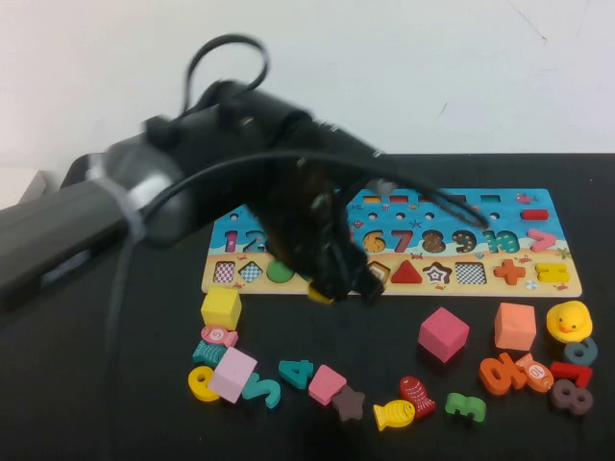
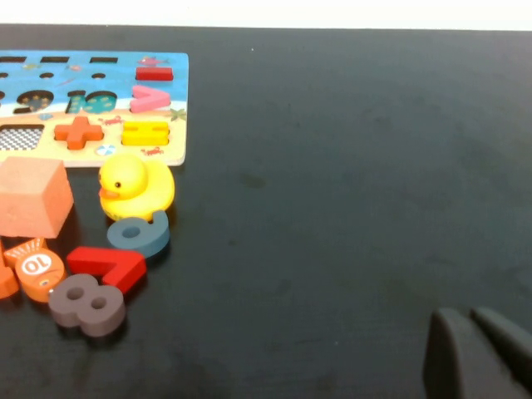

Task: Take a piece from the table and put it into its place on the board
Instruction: Place the "five-pointed star" into the hole of the five-pointed star

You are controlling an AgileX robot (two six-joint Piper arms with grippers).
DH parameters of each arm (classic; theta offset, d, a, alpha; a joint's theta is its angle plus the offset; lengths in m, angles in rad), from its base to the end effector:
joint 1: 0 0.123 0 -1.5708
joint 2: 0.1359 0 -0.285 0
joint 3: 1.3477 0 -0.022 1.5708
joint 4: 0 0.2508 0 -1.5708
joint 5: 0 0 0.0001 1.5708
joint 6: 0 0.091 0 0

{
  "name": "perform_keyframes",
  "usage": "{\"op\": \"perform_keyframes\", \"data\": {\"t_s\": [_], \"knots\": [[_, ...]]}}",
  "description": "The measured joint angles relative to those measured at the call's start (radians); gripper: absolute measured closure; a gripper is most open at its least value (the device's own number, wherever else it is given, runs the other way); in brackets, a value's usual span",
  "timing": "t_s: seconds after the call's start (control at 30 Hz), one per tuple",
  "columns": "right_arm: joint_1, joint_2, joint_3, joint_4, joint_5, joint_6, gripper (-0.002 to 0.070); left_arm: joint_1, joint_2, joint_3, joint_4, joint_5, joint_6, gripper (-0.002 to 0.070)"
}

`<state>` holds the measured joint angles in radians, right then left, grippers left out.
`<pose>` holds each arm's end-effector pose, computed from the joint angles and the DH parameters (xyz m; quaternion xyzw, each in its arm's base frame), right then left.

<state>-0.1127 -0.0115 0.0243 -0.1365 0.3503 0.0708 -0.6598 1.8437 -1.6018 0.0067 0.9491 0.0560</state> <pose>0.0524 -0.0102 0.1743 0.0361 0.7958 -0.0699 0.6004 0.3206 -0.2481 0.2863 0.3420 0.9108 -0.0658 0.2218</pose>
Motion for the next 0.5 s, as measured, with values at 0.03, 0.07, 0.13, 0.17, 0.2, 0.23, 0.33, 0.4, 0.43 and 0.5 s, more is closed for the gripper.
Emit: {"op": "perform_keyframes", "data": {"t_s": [0.03, 0.07, 0.13, 0.17, 0.2, 0.23, 0.33, 0.4, 0.43, 0.5], "knots": [[0.000, 0.000, 0.000, 0.000, 0.000, 0.000, 0.0658, 0.001, 0.029, -0.042, 0.000, 0.014, 0.009, 0.0364], [0.000, 0.000, 0.000, 0.000, 0.000, 0.000, 0.0657, 0.001, 0.060, -0.083, 0.000, 0.029, 0.018, 0.0364], [0.000, 0.000, 0.000, 0.000, 0.000, 0.000, 0.0657, 0.001, 0.126, -0.158, 0.000, 0.058, 0.028, 0.0364], [0.000, 0.000, 0.000, 0.000, 0.000, 0.000, 0.0657, 0.001, 0.159, -0.201, 0.000, 0.076, 0.036, 0.0364], [0.000, 0.000, 0.000, 0.000, 0.000, 0.000, 0.0658, 0.001, 0.187, -0.235, 0.000, 0.088, 0.038, 0.0364], [0.000, 0.000, 0.000, 0.000, 0.000, 0.000, 0.0657, 0.001, 0.221, -0.278, 0.000, 0.105, 0.041, 0.0364], [0.000, 0.000, 0.000, 0.000, 0.000, 0.000, 0.0657, 0.001, 0.315, -0.402, 0.000, 0.139, 0.043, 0.0364], [0.000, 0.000, 0.000, 0.000, 0.000, 0.000, 0.0657, 0.001, 0.378, -0.475, 0.000, 0.160, 0.043, 0.0364], [0.000, 0.000, 0.000, 0.000, 0.000, 0.000, 0.0657, 0.001, 0.408, -0.513, 0.000, 0.165, 0.043, 0.0364], [0.000, 0.000, 0.000, 0.000, 0.000, 0.000, 0.0658, 0.001, 0.458, -0.577, 0.000, 0.174, 0.043, 0.0364]]}}
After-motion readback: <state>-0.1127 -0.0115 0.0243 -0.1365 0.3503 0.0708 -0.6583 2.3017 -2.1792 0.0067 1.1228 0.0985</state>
